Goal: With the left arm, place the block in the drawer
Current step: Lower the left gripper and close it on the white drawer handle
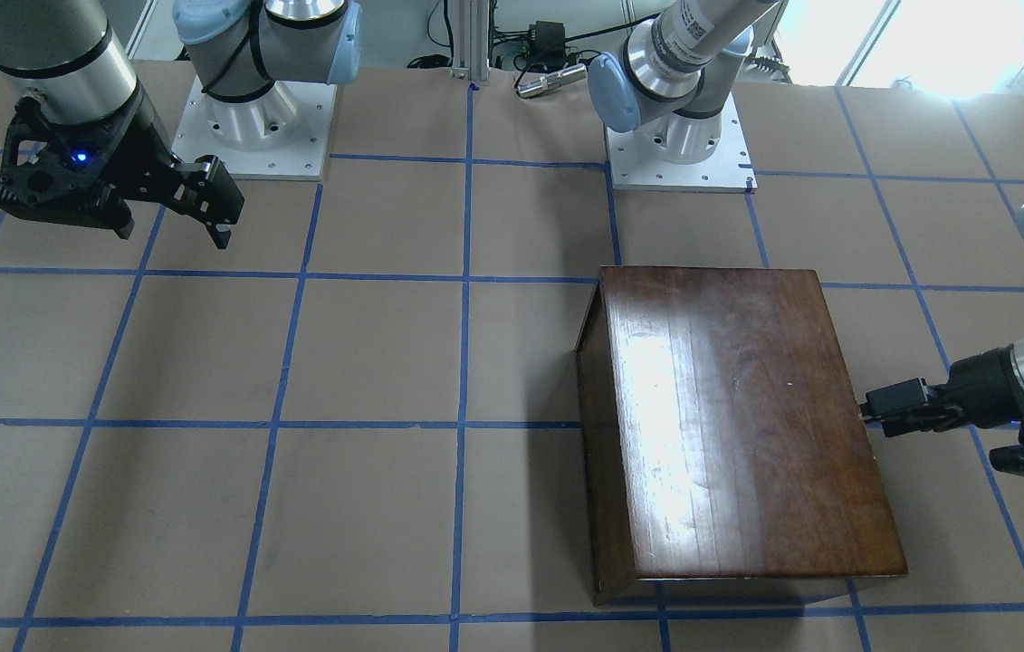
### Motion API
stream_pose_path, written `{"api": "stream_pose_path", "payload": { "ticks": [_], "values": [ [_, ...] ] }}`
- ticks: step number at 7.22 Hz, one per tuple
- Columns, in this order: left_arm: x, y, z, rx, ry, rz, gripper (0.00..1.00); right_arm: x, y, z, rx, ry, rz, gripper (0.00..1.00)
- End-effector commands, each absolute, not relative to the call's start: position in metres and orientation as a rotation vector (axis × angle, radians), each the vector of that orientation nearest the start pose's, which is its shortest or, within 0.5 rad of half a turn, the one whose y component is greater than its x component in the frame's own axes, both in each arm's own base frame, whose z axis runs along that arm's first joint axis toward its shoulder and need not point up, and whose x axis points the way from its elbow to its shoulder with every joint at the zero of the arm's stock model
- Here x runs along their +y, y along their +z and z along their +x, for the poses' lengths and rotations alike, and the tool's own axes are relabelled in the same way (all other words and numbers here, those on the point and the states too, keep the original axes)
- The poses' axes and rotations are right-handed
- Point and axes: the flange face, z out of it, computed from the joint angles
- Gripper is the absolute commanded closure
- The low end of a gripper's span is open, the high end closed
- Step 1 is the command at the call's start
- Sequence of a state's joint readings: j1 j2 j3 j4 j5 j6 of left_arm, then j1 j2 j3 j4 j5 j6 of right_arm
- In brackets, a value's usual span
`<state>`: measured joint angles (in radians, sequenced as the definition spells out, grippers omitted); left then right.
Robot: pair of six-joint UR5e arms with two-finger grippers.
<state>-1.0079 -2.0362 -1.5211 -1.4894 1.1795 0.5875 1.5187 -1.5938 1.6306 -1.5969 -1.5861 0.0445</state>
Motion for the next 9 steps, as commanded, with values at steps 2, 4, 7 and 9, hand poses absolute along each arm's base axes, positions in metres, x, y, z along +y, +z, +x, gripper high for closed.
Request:
{"api": "stream_pose_path", "payload": {
  "ticks": [2, 4, 7, 9],
  "values": [
    [-0.6099, 0.2618, 0.1824, -2.632, -0.095, 0.059, 0.11, -0.487, 0.4723, 0.1065, 3.153, 0.017, 0.152, 0.0],
    [-0.6103, 0.2624, 0.1829, -2.637, -0.091, 0.045, 0.18, -0.487, 0.4723, 0.1065, 3.153, 0.017, 0.152, 0.0],
    [-0.6119, 0.2687, 0.1865, -2.657, -0.079, 0.04, 0.19, -0.487, 0.4723, 0.1065, 3.153, 0.017, 0.152, 0.0],
    [-0.6122, 0.271, 0.1892, -2.674, -0.076, 0.038, 0.21, -0.487, 0.4723, 0.1065, 3.153, 0.017, 0.152, 0.0]
  ]
}}
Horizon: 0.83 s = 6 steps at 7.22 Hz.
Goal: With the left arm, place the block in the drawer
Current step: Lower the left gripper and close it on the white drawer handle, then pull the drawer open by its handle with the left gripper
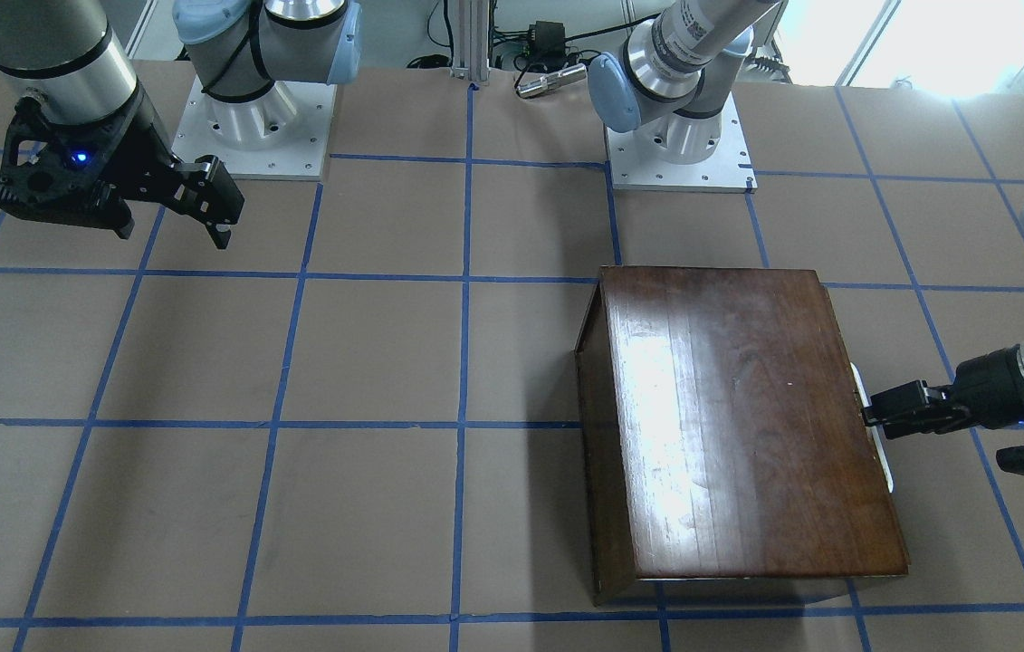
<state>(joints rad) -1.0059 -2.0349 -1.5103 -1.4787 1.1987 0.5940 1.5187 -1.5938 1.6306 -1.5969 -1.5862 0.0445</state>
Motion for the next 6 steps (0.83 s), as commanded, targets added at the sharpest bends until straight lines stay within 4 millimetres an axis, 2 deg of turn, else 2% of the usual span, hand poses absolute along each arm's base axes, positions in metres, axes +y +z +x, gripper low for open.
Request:
{"api": "stream_pose_path", "payload": {
  "ticks": [1, 5, 6],
  "values": [
    [-0.6119, 0.2716, 0.1929, 3.579, 0.107, -0.043, 0.21, -0.487, 0.4723, 0.1065, 3.153, 0.017, 0.152, 0.0],
    [-0.6106, 0.272, 0.1984, 3.553, 0.115, -0.036, 0.21, -0.487, 0.4723, 0.1065, 3.153, 0.017, 0.152, 0.0],
    [-0.6113, 0.2728, 0.2006, 3.541, 0.1, -0.033, 0.26, -0.487, 0.4723, 0.1065, 3.153, 0.017, 0.152, 0.0]
  ]
}}
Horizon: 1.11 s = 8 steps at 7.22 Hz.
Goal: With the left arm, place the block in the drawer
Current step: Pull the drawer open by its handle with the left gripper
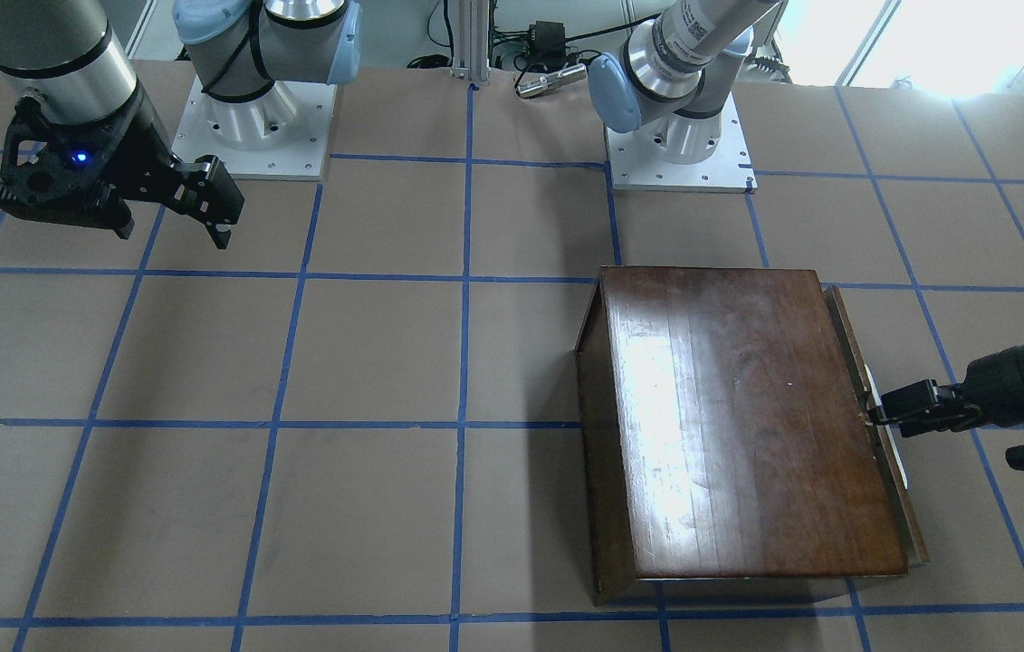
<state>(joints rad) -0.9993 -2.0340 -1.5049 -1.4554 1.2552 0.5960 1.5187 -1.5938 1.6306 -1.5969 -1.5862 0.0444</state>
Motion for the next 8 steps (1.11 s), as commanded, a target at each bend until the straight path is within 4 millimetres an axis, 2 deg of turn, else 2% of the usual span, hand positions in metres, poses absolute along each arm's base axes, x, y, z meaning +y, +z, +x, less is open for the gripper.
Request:
{"api": "stream_pose_path", "payload": {
  "ticks": [1, 8],
  "values": [
    [-0.612, 0.274, 0.201, 3.539, 0.095, -0.032, 0.29, -0.487, 0.472, 0.107, 3.153, 0.017, 0.152, 0.0],
    [-0.614, 0.278, 0.218, 3.472, 0.082, 0.022, 0.29, -0.487, 0.472, 0.107, 3.153, 0.017, 0.152, 0.0]
  ]
}}
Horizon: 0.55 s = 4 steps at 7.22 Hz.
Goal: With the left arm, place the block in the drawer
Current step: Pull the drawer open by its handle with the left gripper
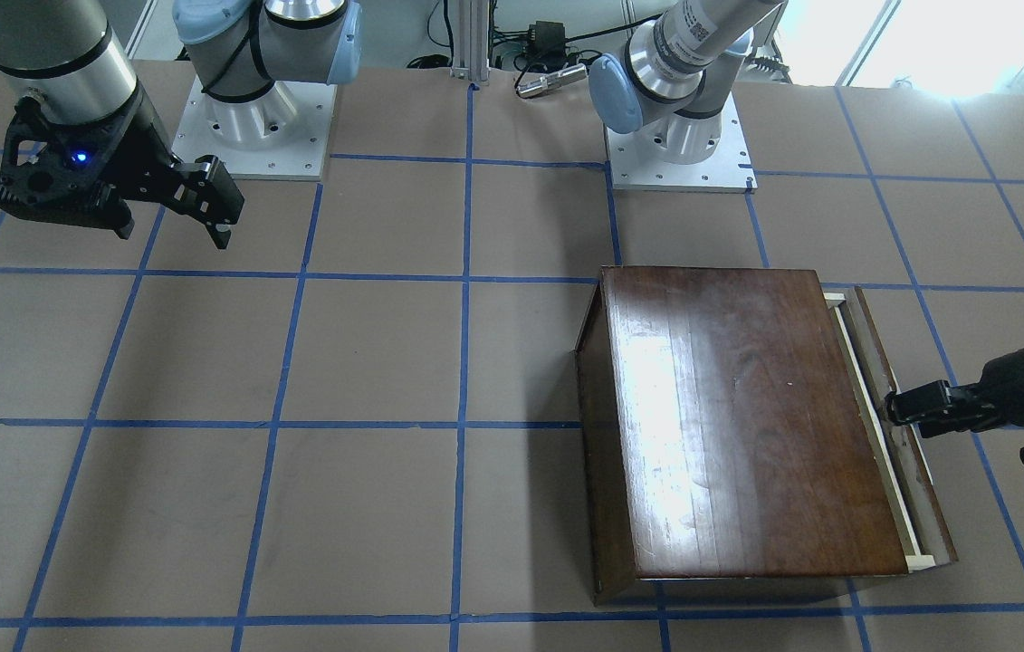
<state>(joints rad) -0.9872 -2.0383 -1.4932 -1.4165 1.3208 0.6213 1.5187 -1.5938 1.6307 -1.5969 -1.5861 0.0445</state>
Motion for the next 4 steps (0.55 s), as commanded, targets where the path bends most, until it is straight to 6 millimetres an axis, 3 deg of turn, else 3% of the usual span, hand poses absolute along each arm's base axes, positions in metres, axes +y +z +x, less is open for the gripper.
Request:
{"api": "stream_pose_path", "payload": {
  "ticks": [1, 4],
  "values": [
    [-0.6129, 0.2774, 0.221, 3.473, 0.083, 0.014, 0.29, -0.487, 0.4723, 0.1065, 3.153, 0.017, 0.152, 0.0],
    [-0.6124, 0.2779, 0.2228, 3.466, 0.087, 0.016, 0.29, -0.487, 0.4723, 0.1065, 3.153, 0.017, 0.152, 0.0]
  ]
}}
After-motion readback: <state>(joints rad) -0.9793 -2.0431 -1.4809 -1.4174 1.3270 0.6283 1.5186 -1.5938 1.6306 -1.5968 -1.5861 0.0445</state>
